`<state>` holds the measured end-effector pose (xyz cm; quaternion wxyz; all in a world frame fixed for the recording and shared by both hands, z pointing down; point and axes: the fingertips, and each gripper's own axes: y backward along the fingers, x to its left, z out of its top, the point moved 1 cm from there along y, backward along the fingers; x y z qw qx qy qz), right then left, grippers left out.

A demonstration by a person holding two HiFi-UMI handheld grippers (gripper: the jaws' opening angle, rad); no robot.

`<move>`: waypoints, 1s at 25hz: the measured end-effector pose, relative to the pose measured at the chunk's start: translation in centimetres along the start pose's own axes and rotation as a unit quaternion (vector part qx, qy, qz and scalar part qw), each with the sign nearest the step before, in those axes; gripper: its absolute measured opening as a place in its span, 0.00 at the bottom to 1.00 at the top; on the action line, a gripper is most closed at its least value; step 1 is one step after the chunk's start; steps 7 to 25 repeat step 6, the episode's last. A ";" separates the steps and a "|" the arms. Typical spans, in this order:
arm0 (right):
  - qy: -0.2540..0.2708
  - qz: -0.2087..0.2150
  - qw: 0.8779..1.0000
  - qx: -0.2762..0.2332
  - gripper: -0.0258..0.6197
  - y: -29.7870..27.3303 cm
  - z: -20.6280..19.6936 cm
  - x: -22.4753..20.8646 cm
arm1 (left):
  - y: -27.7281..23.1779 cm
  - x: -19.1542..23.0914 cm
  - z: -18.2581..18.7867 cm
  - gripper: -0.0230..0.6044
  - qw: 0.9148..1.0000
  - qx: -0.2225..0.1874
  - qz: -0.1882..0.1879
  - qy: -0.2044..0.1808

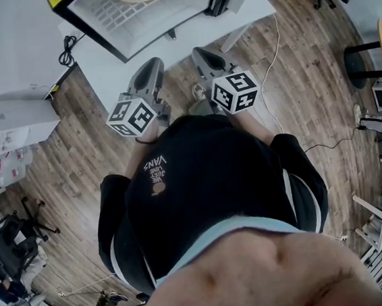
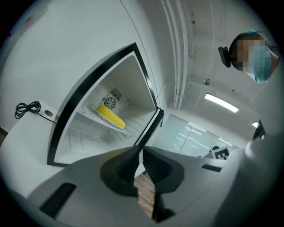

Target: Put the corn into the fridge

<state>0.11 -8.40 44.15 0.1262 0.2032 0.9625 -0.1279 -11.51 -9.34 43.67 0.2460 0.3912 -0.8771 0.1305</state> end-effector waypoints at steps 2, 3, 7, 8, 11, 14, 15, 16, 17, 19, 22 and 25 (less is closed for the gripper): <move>0.000 0.001 1.000 -0.001 0.06 0.0 0.0 0.1 | 0.0 -0.1 0.0 0.10 1.000 -0.001 -0.002 0.000; 0.001 0.001 1.000 0.000 0.06 0.0 0.0 0.0 | -0.1 -0.1 0.0 0.10 1.000 -0.001 -0.002 0.001; 0.001 0.002 1.000 0.000 0.06 -0.1 0.0 -0.2 | -0.3 -0.1 -0.2 0.10 1.000 0.000 -0.003 0.003; 0.001 0.002 1.000 0.000 0.06 -0.1 0.0 -0.2 | -0.3 -0.1 -0.2 0.10 1.000 0.000 -0.003 0.003; 0.001 0.002 1.000 0.000 0.06 -0.1 0.0 -0.2 | -0.3 -0.1 -0.2 0.10 1.000 0.000 -0.003 0.003; 0.001 0.002 1.000 0.000 0.06 -0.1 0.0 -0.2 | -0.3 -0.1 -0.2 0.10 1.000 0.000 -0.003 0.003; 0.001 0.002 1.000 0.000 0.06 -0.1 0.0 -0.2 | -0.3 -0.1 -0.2 0.10 1.000 0.000 -0.003 0.003; 0.001 0.002 1.000 0.000 0.06 -0.1 0.0 -0.2 | -0.3 -0.1 -0.2 0.10 1.000 0.000 -0.003 0.003; 0.001 0.002 1.000 0.000 0.06 -0.1 0.0 -0.2 | -0.3 -0.1 -0.2 0.10 1.000 0.000 -0.003 0.003; 0.001 0.002 1.000 0.000 0.06 -0.1 0.0 -0.2 | -0.3 -0.1 -0.2 0.10 1.000 0.000 -0.003 0.003; 0.001 0.002 1.000 0.000 0.06 -0.1 0.0 -0.2 | -0.3 -0.1 -0.2 0.10 1.000 0.000 -0.003 0.003; 0.001 0.002 1.000 0.000 0.06 -0.1 0.0 -0.2 | -0.3 -0.1 -0.2 0.10 1.000 0.000 -0.003 0.003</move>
